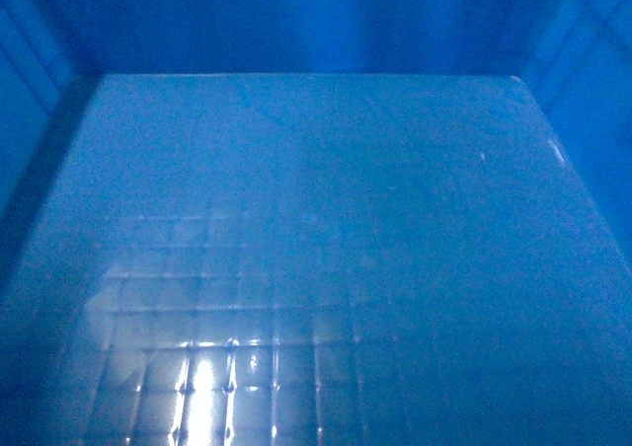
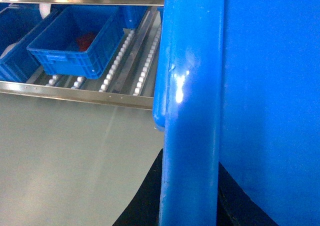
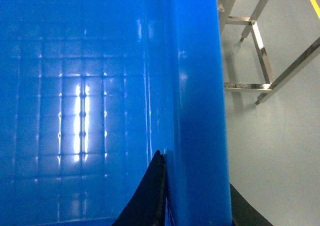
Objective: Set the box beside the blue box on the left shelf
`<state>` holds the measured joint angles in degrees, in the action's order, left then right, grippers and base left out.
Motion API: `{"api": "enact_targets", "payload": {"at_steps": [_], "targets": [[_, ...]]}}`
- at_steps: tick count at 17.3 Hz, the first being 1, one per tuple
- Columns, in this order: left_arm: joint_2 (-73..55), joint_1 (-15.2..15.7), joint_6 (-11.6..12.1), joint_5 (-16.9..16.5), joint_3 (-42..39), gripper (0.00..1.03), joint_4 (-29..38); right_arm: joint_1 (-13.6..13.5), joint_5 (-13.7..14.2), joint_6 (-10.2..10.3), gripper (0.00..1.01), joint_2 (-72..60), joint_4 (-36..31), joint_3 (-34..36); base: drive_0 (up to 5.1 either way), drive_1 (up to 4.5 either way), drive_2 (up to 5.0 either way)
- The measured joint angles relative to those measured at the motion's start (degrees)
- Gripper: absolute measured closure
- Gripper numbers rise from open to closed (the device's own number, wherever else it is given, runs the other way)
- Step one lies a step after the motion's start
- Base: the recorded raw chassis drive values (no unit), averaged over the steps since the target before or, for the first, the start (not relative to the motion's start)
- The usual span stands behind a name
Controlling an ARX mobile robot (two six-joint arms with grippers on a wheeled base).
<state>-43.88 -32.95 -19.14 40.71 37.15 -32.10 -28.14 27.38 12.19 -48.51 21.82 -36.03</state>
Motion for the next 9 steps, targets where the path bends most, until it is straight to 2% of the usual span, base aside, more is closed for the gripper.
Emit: {"api": "enact_targets", "payload": {"at_steps": [9], "targets": [[0.0, 0.0, 0.0, 0.02, 0.0, 0.9, -0.04, 0.0, -0.02, 0.0, 0.88, -0.07, 0.0, 0.0, -5.0, 2.39, 2.4]]}}
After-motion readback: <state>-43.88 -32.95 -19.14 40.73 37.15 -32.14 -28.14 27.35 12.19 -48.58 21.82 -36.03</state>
